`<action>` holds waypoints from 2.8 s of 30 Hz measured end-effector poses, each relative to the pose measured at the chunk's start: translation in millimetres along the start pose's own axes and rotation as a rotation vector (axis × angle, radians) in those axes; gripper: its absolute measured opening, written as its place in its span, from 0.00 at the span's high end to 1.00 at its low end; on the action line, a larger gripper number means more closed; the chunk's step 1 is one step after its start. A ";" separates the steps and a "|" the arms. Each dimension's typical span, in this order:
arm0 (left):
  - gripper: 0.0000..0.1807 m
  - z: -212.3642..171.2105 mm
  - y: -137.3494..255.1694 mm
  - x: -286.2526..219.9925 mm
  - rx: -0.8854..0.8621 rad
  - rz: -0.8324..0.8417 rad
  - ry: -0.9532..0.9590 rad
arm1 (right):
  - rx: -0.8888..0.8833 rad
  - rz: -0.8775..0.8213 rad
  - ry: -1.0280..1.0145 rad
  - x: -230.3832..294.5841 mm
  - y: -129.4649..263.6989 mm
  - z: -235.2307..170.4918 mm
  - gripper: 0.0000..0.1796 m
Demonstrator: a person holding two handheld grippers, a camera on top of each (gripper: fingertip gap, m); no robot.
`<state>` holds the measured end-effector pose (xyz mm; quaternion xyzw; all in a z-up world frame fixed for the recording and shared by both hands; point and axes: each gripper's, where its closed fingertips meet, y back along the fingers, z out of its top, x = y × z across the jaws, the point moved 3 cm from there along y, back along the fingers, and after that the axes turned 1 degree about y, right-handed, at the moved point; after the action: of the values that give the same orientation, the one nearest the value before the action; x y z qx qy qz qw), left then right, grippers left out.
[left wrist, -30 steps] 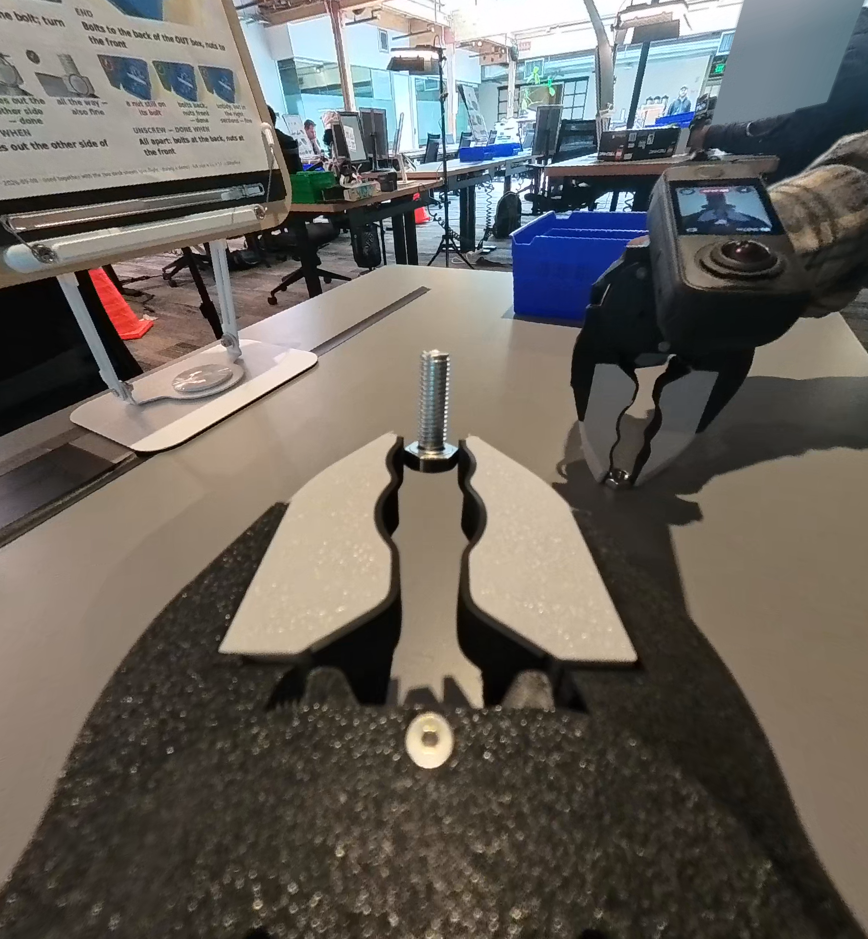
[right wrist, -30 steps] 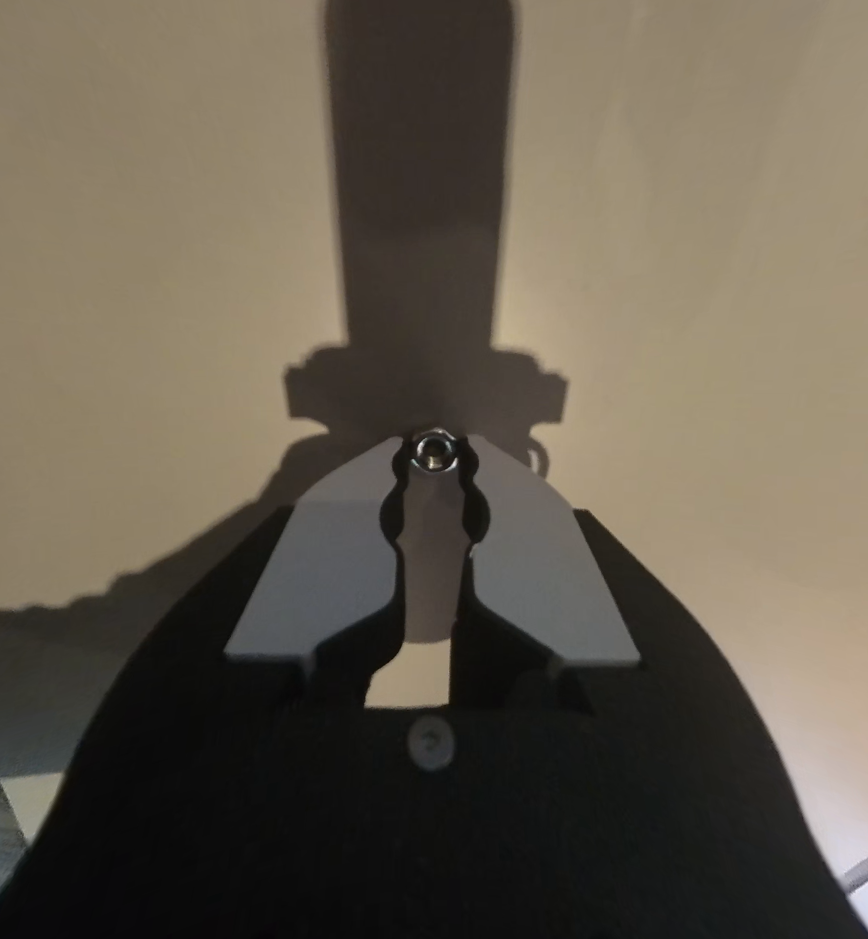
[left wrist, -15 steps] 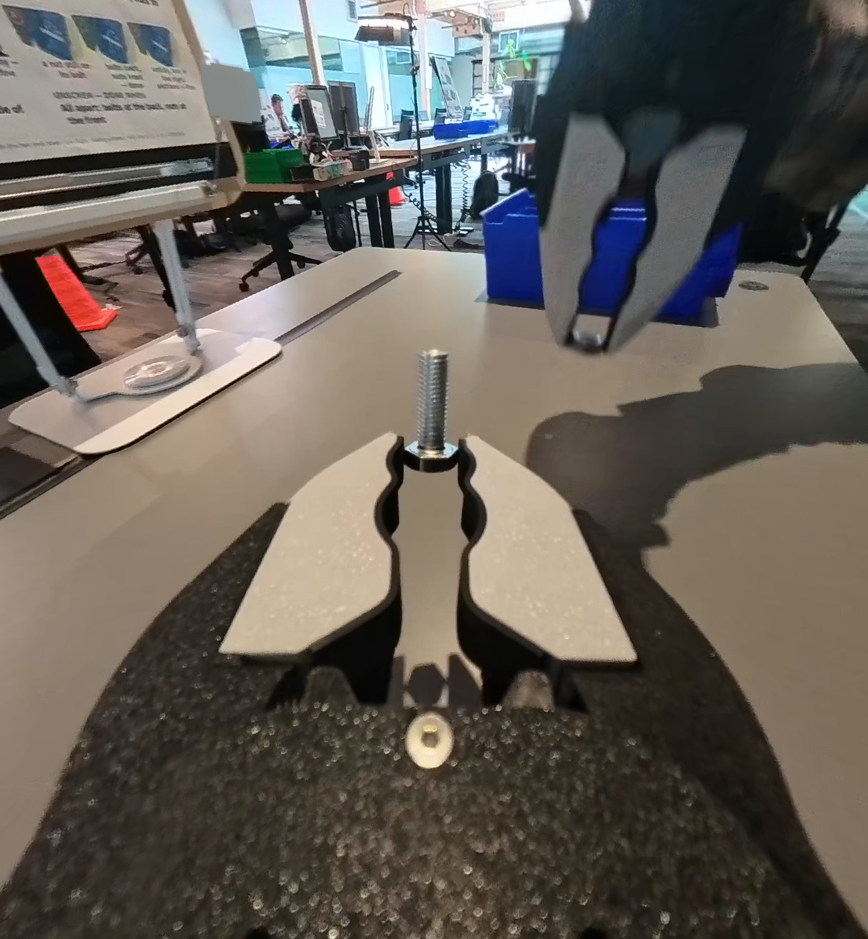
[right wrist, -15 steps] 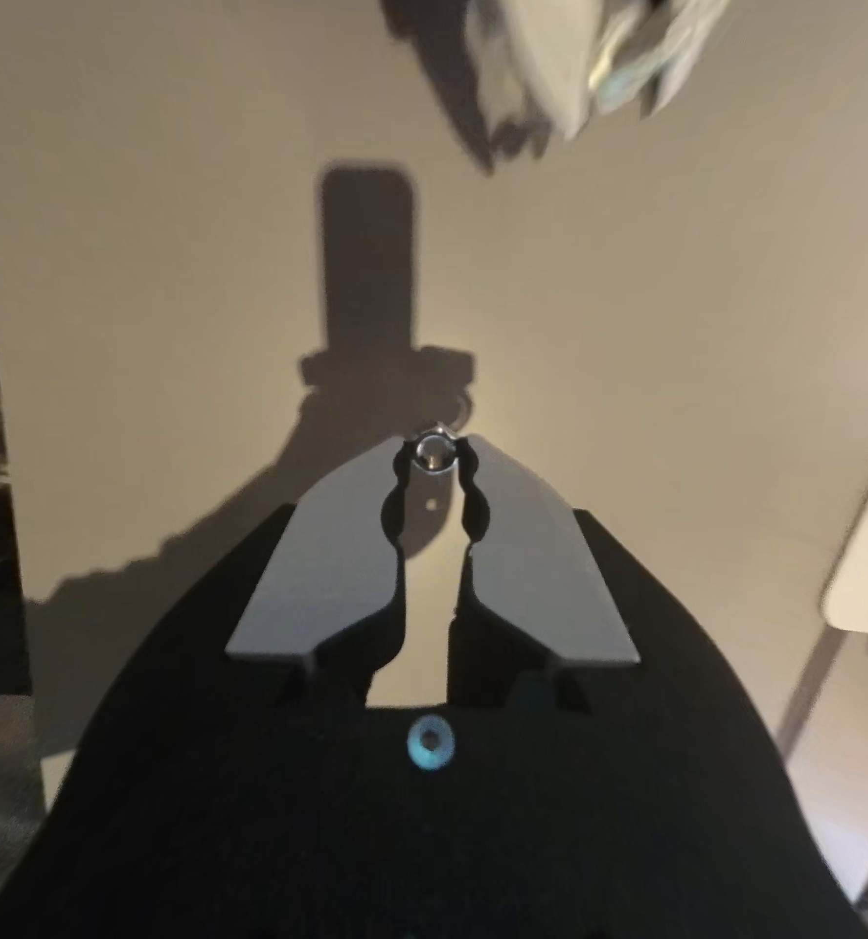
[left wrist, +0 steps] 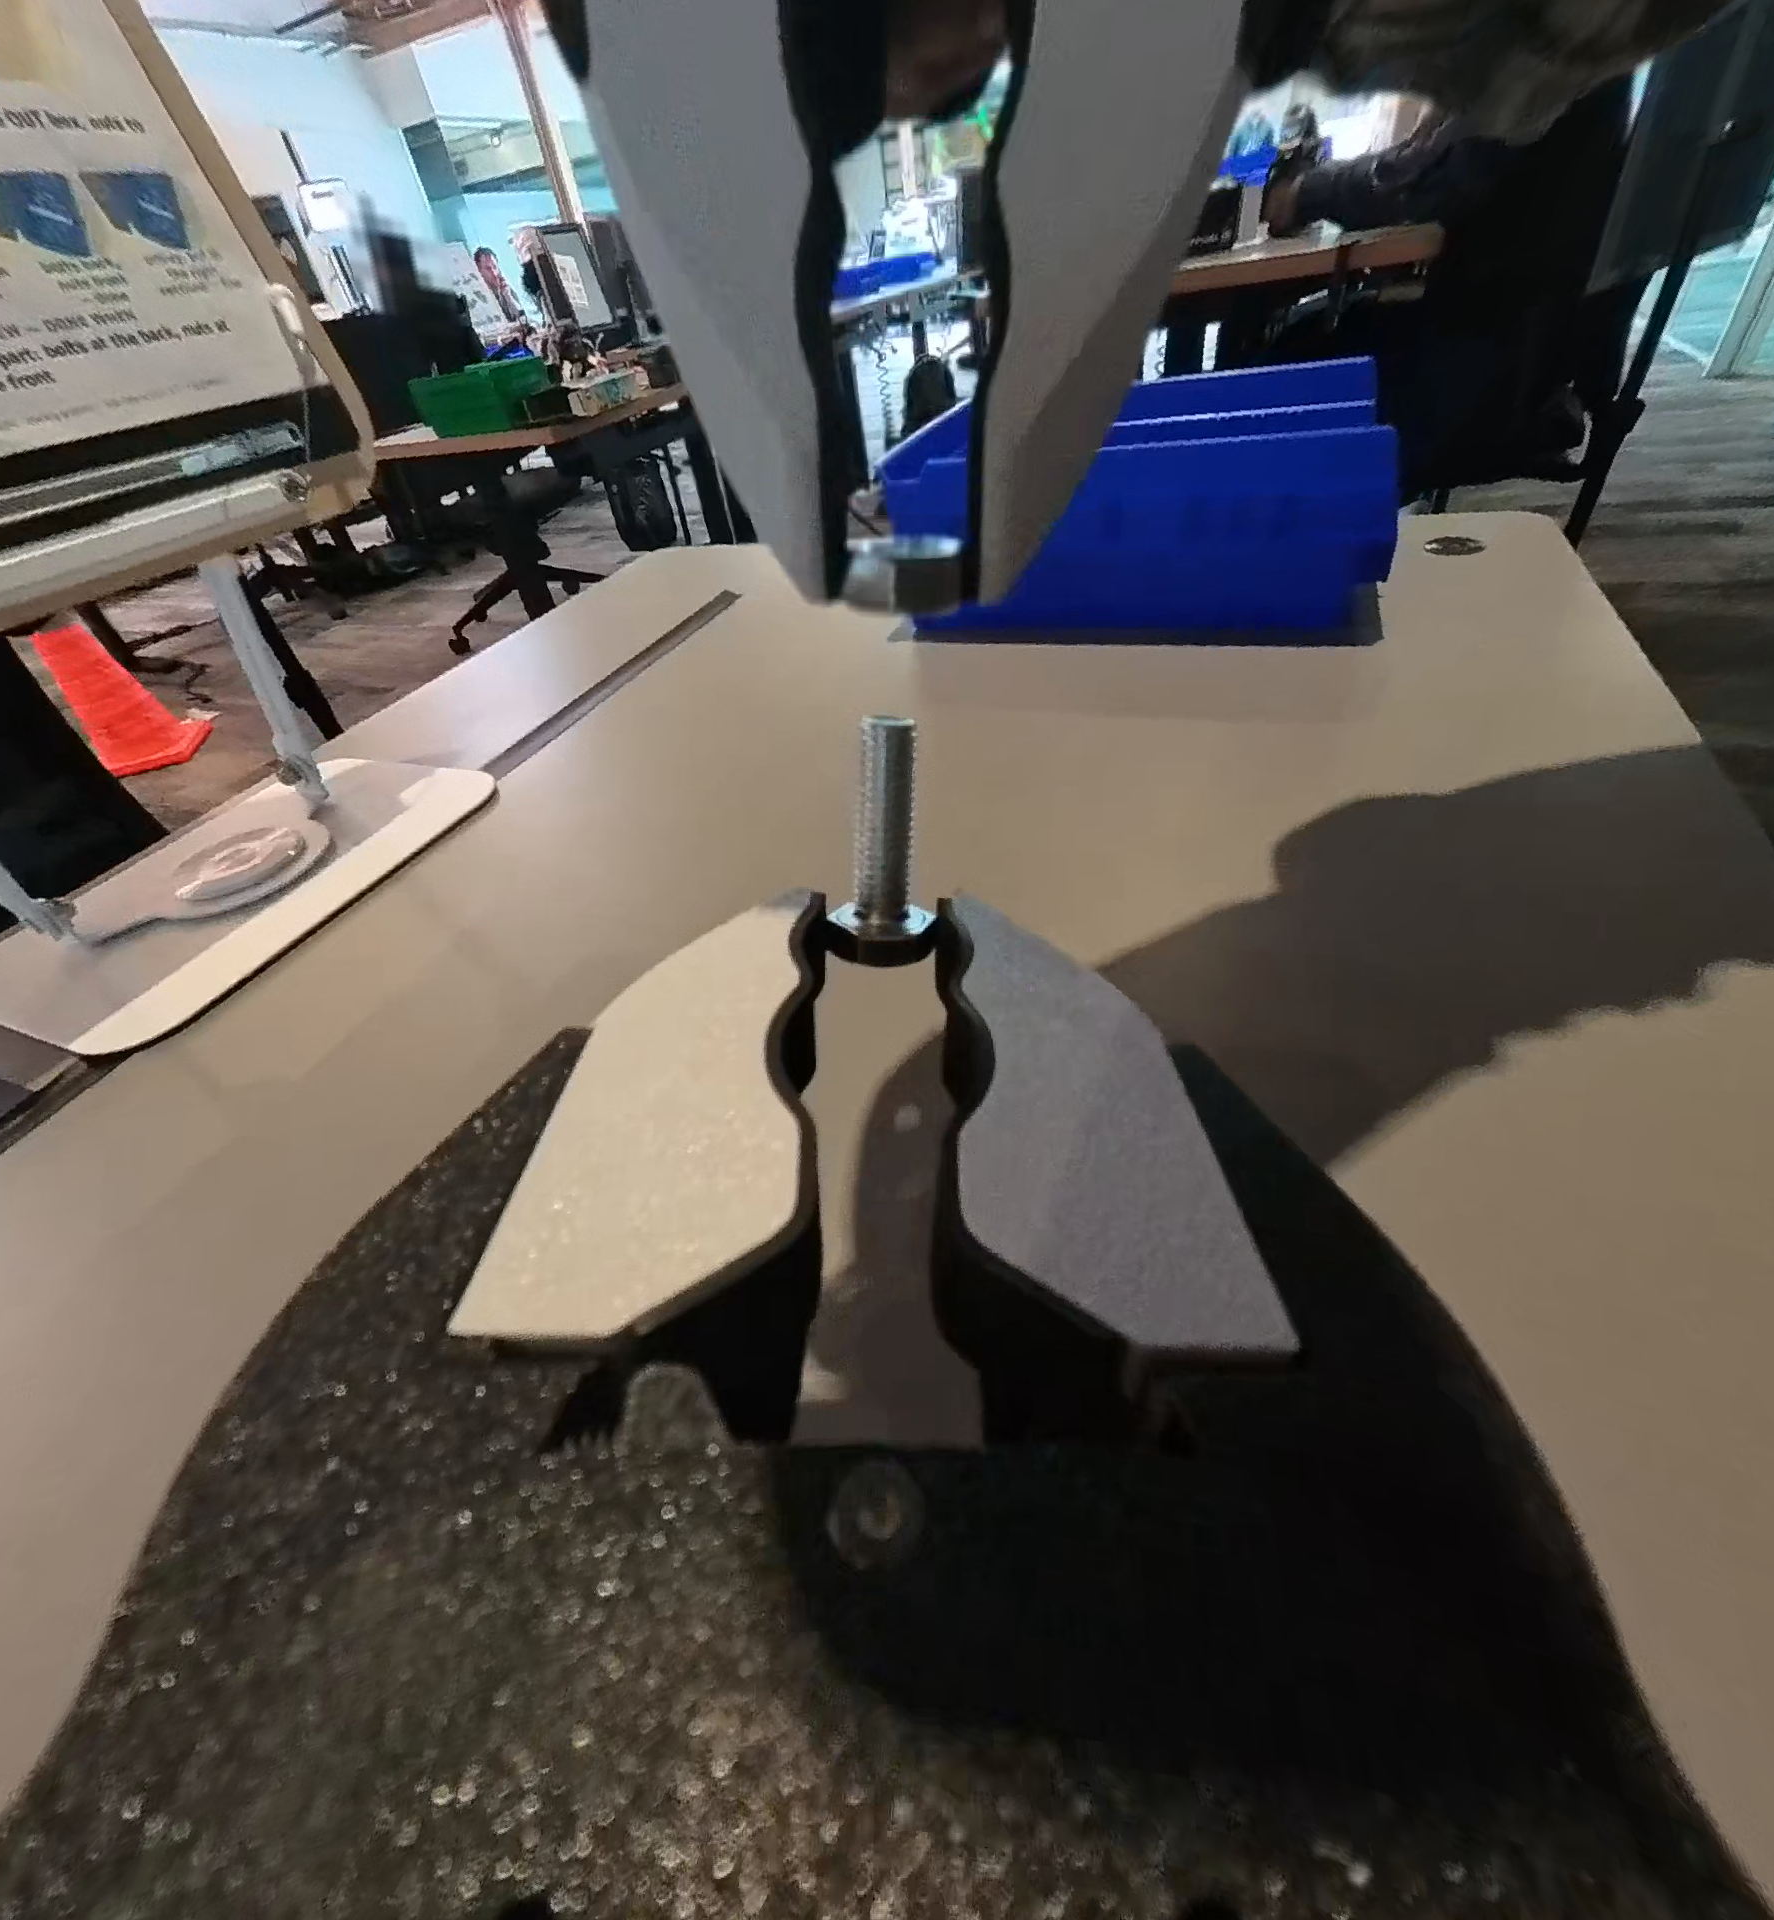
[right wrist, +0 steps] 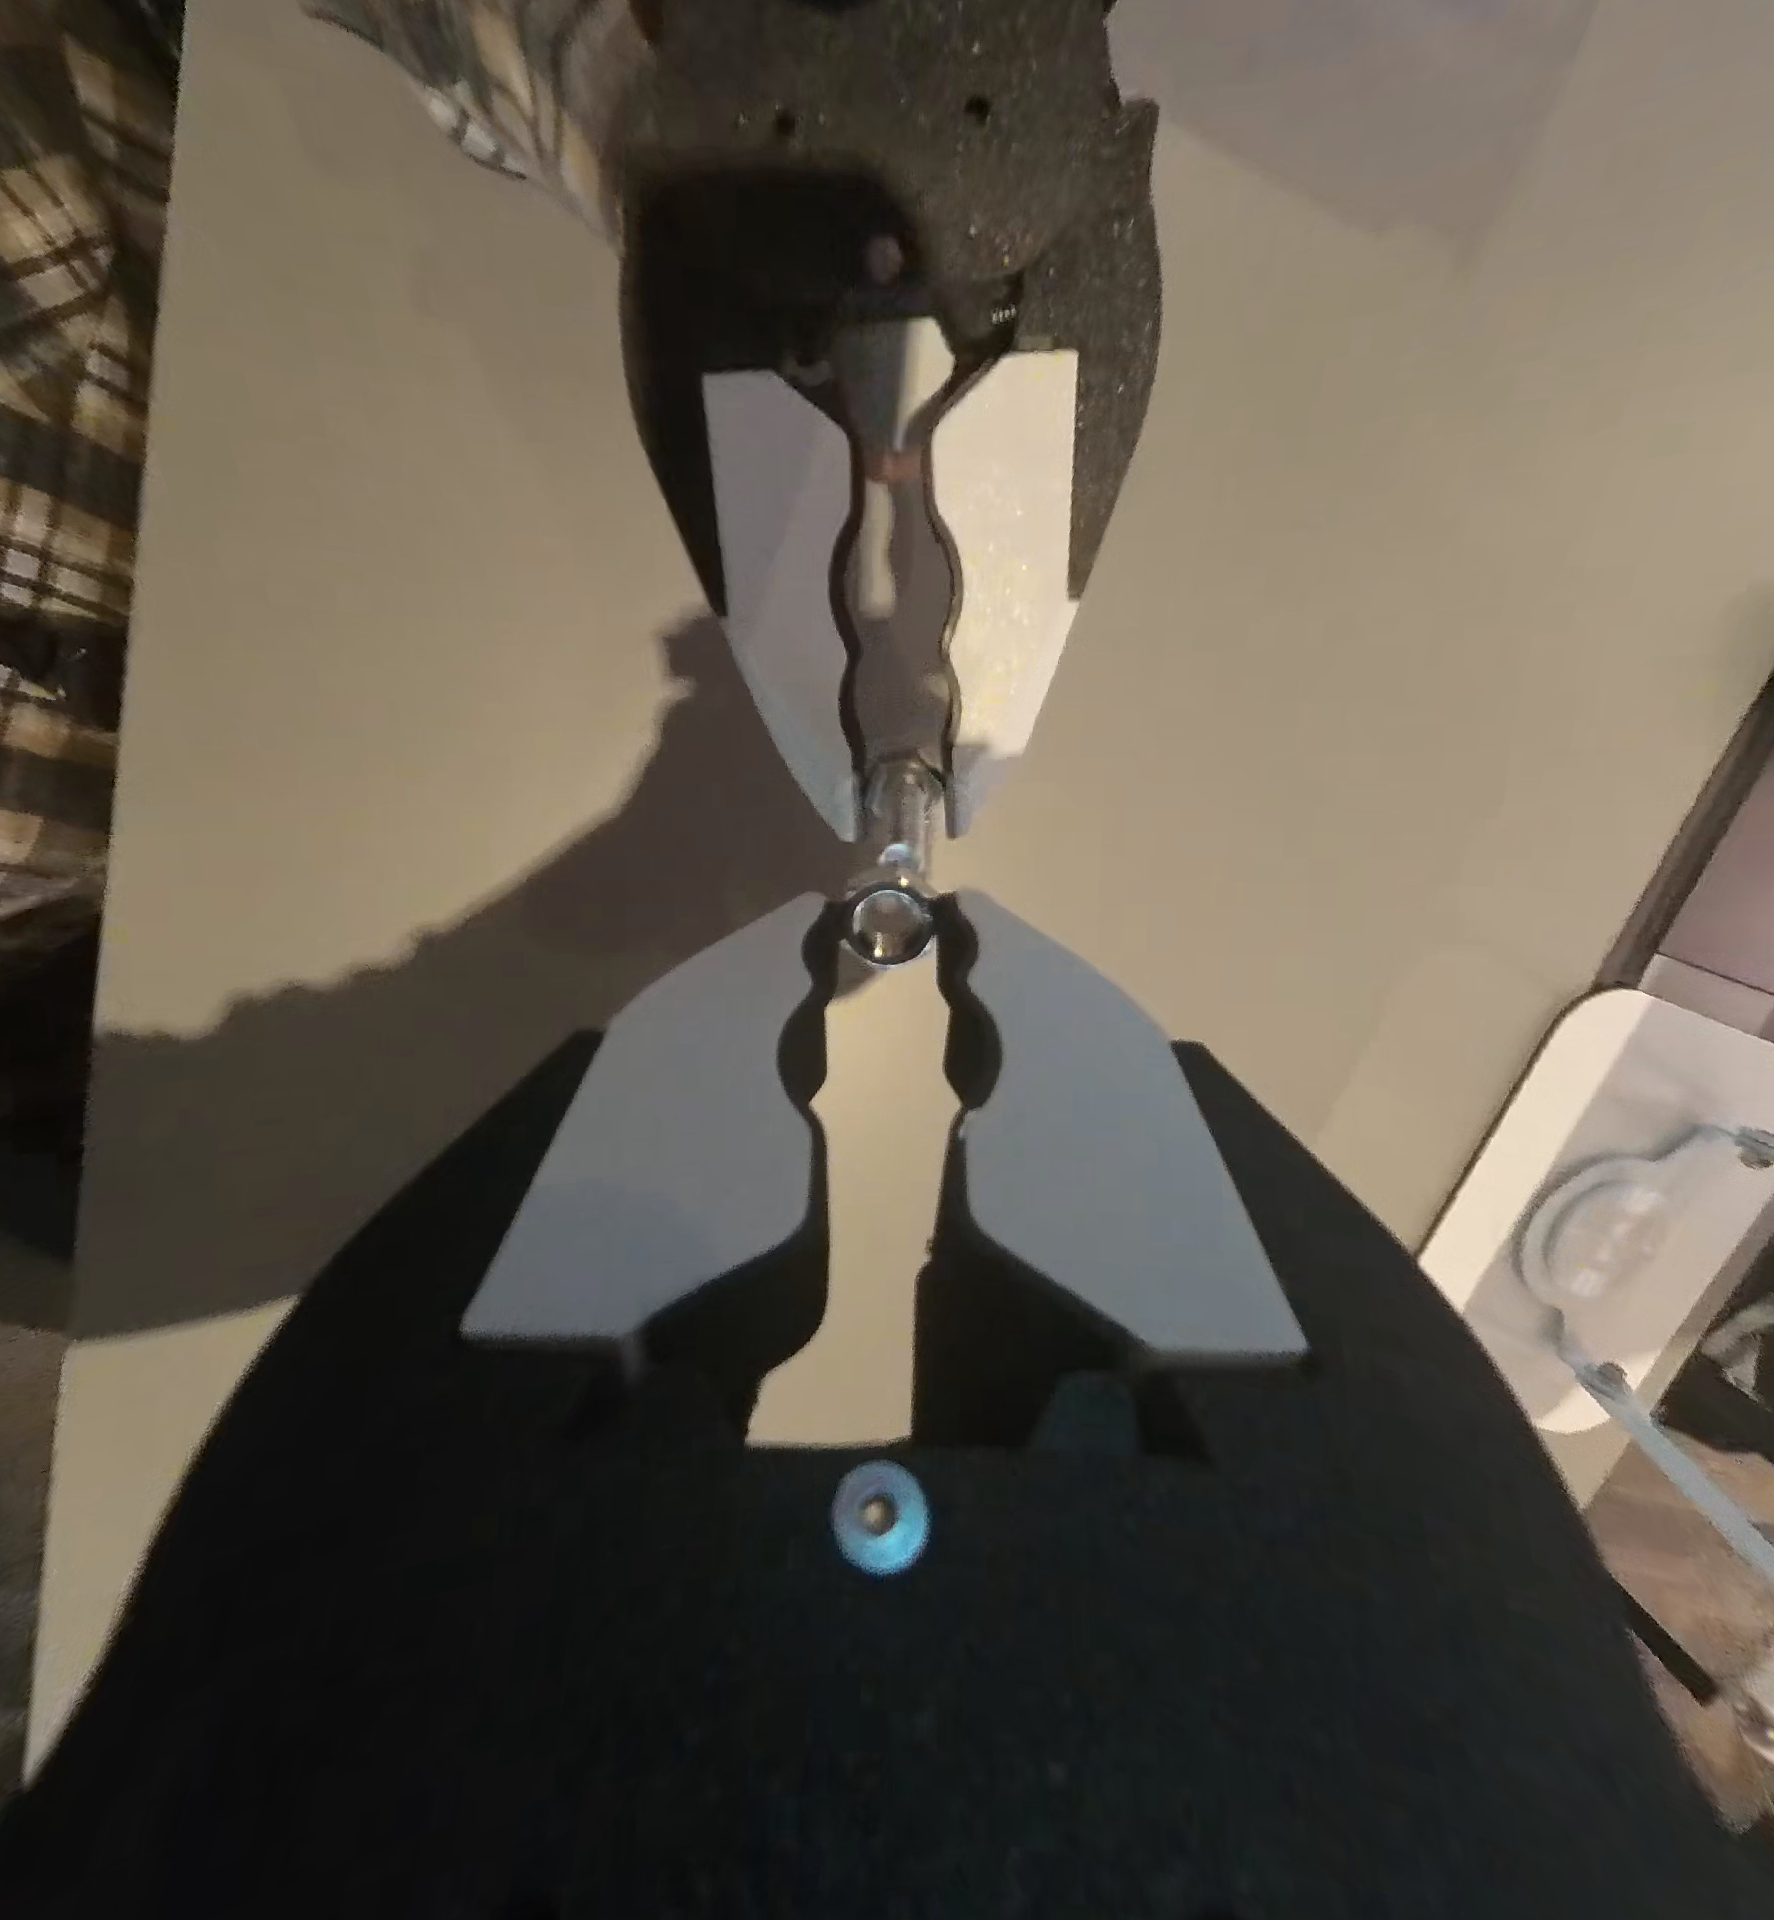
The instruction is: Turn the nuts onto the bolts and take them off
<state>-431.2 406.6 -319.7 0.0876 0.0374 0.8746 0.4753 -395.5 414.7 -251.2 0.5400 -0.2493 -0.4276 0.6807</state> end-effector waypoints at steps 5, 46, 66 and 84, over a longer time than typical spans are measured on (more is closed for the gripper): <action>0.90 6.0 3.4 1.2 -0.056 -0.019 0.049 | -0.053 0.000 -0.017 -4.6 -2.9 -1.3 0.90; 0.90 5.0 3.3 6.4 -0.007 0.142 -0.022 | -0.038 -0.003 -0.461 -9.0 -12.4 -1.1 0.90; 0.90 14.7 8.7 4.8 -0.124 0.008 0.126 | -0.851 -0.161 -0.288 -1.8 20.8 7.5 0.34; 0.90 16.7 8.6 2.1 -0.176 -0.063 0.213 | -1.153 -0.157 -0.261 29.9 -21.8 33.4 0.28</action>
<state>-436.2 403.4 -301.8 -0.0490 0.0133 0.8636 0.5015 -413.9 370.6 -265.7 0.0428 -0.0179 -0.6060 0.7941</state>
